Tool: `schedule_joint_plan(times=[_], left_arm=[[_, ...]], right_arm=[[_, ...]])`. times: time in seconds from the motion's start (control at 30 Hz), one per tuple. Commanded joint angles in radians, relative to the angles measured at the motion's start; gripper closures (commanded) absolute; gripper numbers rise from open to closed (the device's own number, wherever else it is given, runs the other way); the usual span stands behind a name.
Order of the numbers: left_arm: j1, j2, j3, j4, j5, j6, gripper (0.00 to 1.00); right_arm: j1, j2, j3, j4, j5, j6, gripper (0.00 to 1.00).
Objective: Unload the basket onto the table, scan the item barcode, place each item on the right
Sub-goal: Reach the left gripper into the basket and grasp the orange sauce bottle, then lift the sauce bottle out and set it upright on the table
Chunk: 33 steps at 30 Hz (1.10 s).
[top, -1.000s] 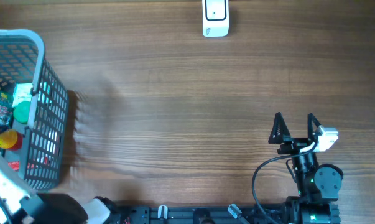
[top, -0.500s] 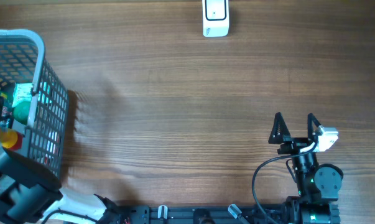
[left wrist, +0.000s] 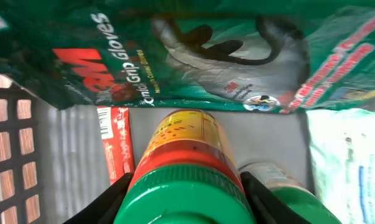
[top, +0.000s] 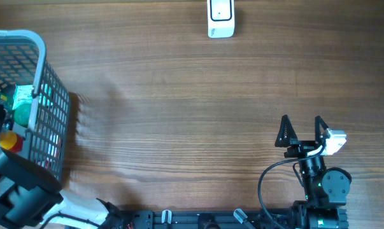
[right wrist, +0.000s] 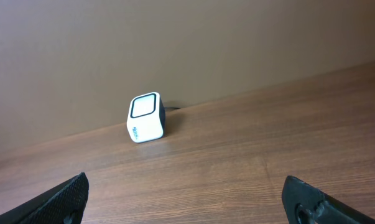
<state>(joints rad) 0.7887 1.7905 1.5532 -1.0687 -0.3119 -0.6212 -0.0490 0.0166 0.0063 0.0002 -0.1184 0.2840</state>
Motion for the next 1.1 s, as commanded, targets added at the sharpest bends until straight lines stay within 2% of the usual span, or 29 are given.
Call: schedule_joint_plan(times=[0.0, 0.1, 0.27, 0.37, 0.43, 0.5, 0.7, 0.8, 0.87, 0.97, 1.07], left_arm=[[0.007, -0.178, 0.027, 0.004, -0.003, 0.019, 0.53], [0.007, -0.294, 0.031, 0.006, 0.006, 0.011, 0.52], [0.007, -0.546, 0.031, 0.078, 0.209, 0.011, 0.52], [0.006, -0.668, 0.031, 0.114, 0.402, 0.011, 0.52], [-0.023, -0.73, 0.031, 0.145, 0.583, 0.016, 0.52], [-0.08, -0.755, 0.031, 0.154, 0.654, 0.016, 0.51], [-0.467, -0.738, 0.031, 0.151, 0.662, 0.026, 0.51], [-0.683, -0.666, 0.031, 0.142, 0.627, 0.133, 0.51], [-0.851, -0.57, 0.031, 0.115, 0.515, 0.222, 0.51], [-1.013, -0.418, 0.031, 0.107, 0.473, 0.336, 0.51], [-1.131, -0.272, 0.031, 0.108, 0.397, 0.383, 0.51]], right_arm=[[0.004, -0.003, -0.001, 0.005, 0.014, 0.007, 0.0], [0.004, -0.003, -0.001, 0.005, 0.014, 0.007, 0.0], [0.004, -0.003, -0.001, 0.005, 0.014, 0.007, 0.0], [0.004, -0.003, -0.001, 0.005, 0.014, 0.007, 0.0], [0.004, -0.003, -0.001, 0.005, 0.014, 0.007, 0.0], [0.004, -0.003, -0.001, 0.005, 0.014, 0.007, 0.0], [0.004, -0.003, -0.001, 0.005, 0.014, 0.007, 0.0], [0.004, -0.003, -0.001, 0.005, 0.014, 0.007, 0.0], [0.004, -0.003, -0.001, 0.005, 0.014, 0.007, 0.0], [0.004, -0.003, -0.001, 0.005, 0.014, 0.007, 0.0], [0.004, -0.003, -0.001, 0.005, 0.014, 0.007, 0.0]])
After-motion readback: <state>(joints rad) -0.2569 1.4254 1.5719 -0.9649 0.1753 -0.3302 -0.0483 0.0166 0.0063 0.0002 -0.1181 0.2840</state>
